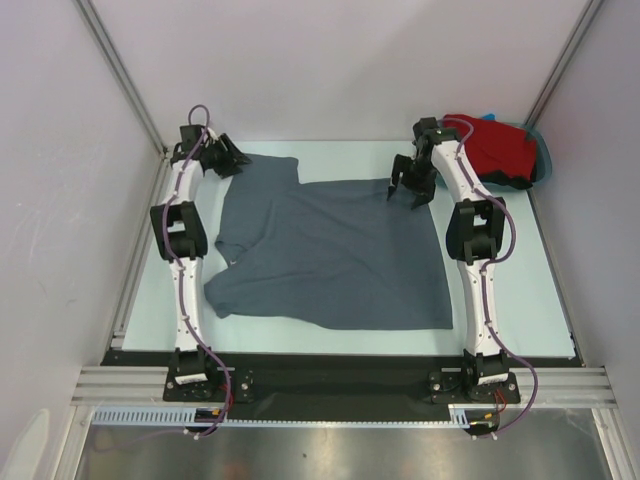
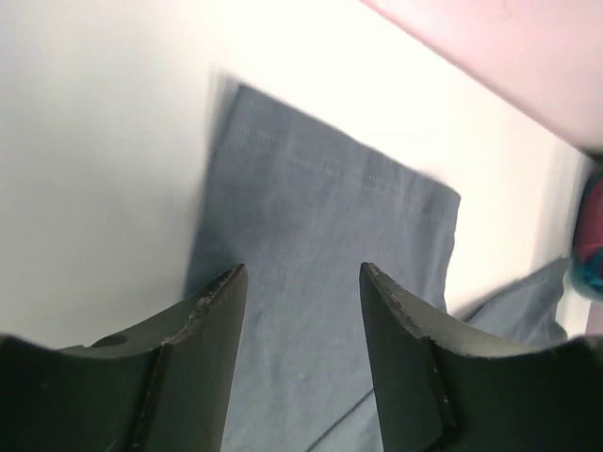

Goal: Fold and stack the t-shirts
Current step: Flatten the tshirt out

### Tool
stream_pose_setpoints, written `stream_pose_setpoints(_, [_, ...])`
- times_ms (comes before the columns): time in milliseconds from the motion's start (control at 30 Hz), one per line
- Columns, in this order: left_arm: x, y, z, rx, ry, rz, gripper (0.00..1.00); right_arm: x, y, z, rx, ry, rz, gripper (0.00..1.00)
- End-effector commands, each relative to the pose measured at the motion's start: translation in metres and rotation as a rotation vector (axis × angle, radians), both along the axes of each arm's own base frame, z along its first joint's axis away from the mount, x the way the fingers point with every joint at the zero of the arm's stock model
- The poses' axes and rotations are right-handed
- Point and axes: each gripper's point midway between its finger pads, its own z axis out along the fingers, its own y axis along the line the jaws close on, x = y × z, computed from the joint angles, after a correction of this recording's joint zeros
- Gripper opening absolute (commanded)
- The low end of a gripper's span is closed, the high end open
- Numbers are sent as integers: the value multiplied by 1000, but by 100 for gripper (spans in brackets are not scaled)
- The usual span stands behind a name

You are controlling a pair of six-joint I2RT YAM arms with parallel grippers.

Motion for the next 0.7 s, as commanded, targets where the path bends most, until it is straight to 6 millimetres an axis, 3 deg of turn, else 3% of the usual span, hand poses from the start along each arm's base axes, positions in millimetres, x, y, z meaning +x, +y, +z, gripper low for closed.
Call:
stream_pose_setpoints(0, [17,9,5,-26,-61,40,57,3,1,43,4,-78,9,81])
stream_pose_setpoints(33, [17,7,8,-45,-64,36,55,3,1,43,5,-78,11,81])
stream_pose_setpoints(67, [19,3,26,-75,-93,32,53,2,1,43,8,-76,11,81])
stream_pose_setpoints(133, [12,-8,43,-116,-109,-6,53,1,2,42,14,-70,8,81])
stream_pose_setpoints(167, [11,-9,76,-104,-164,-18,54,2,5,41,19,-70,13,81])
stream_pose_setpoints(200, [8,-15,94,-89,-188,-29,54,1,8,39,21,-66,20,80])
stream_pose_setpoints(267, [-5,-16,103,-40,-181,-33,55,0,10,39,29,-66,32,80])
stream_pose_setpoints(300, [-16,-21,135,-9,-215,-42,54,-2,13,38,30,-62,42,80])
stream_pose_setpoints(333, [-19,-15,141,56,-207,-2,55,-4,15,38,29,-58,49,80])
stream_pose_setpoints(367, [-37,-11,139,138,-153,-11,54,-8,17,37,26,-45,62,80])
stream_pose_setpoints(433, [-64,-21,159,224,-135,-35,54,-17,24,38,23,-35,96,80])
stream_pose_setpoints(467, [-80,-14,151,296,-70,-15,53,-21,26,39,19,-34,116,80])
stream_pose_setpoints(500, [-102,-20,157,321,-45,-17,51,-23,28,46,17,-46,129,80])
stream_pose_setpoints(600, [-143,-16,143,401,74,22,50,-36,35,49,-1,-38,170,80])
stream_pose_setpoints(667, [-170,-15,153,397,121,29,49,-45,34,54,-9,-19,158,80])
